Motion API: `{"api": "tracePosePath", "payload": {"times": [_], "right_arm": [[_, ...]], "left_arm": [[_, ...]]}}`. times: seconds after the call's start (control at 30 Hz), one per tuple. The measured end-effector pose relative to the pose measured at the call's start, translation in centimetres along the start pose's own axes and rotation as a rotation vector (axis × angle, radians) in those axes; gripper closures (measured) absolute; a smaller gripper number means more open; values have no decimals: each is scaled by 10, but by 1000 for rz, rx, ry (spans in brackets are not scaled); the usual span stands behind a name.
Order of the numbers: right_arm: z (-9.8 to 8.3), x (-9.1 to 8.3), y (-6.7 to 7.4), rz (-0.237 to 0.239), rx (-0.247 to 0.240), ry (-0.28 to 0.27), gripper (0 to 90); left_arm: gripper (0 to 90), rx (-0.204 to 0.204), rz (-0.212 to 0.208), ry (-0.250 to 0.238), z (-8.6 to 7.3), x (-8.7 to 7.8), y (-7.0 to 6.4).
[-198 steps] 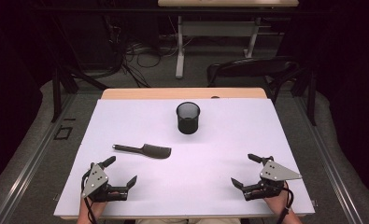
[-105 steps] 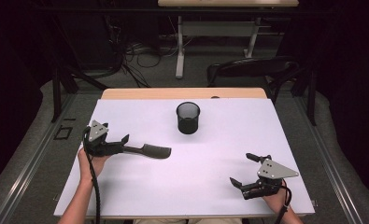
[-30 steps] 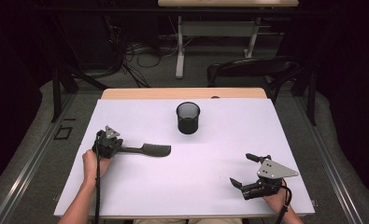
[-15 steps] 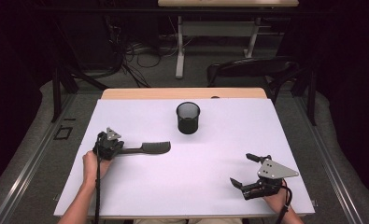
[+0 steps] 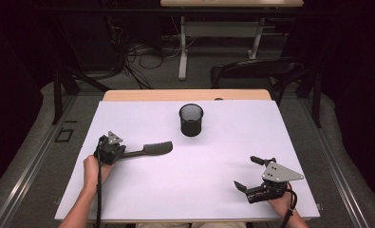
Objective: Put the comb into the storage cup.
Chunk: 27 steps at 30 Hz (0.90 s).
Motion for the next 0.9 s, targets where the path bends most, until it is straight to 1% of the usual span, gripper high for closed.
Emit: {"api": "tracePosePath", "payload": {"times": [0.23,0.43,0.53,0.63,0.67,0.77,0.9], "right_arm": [[0,0,0,0,0,3,0],[0,0,0,-1,-1,3,0],[0,0,0,-1,0,3,0],[0,0,0,0,1,6,0],[0,0,0,-1,-1,4,0],[0,0,0,-1,-1,4,0],[0,1,0,0,0,6,1]], "left_arm": [[900,4,-1,6,-3,0,-2],[900,6,-10,12,-5,-2,-3],[900,9,-18,17,-5,-2,-6],[900,15,-13,23,-6,-2,-7],[900,11,-20,18,-6,-2,-8],[900,16,-21,27,-6,-3,-9],[900,20,-33,25,-7,-4,-11]]}}
Point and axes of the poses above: each handheld gripper's, and its own axes: x roughly forward along the jaws, z roughly out of its top, y roughly to its left, the point moved 7 cm from there along x, roughly forward along the jaws, and after that the axes turned 10 degrees about y, right-handed, at the moved point
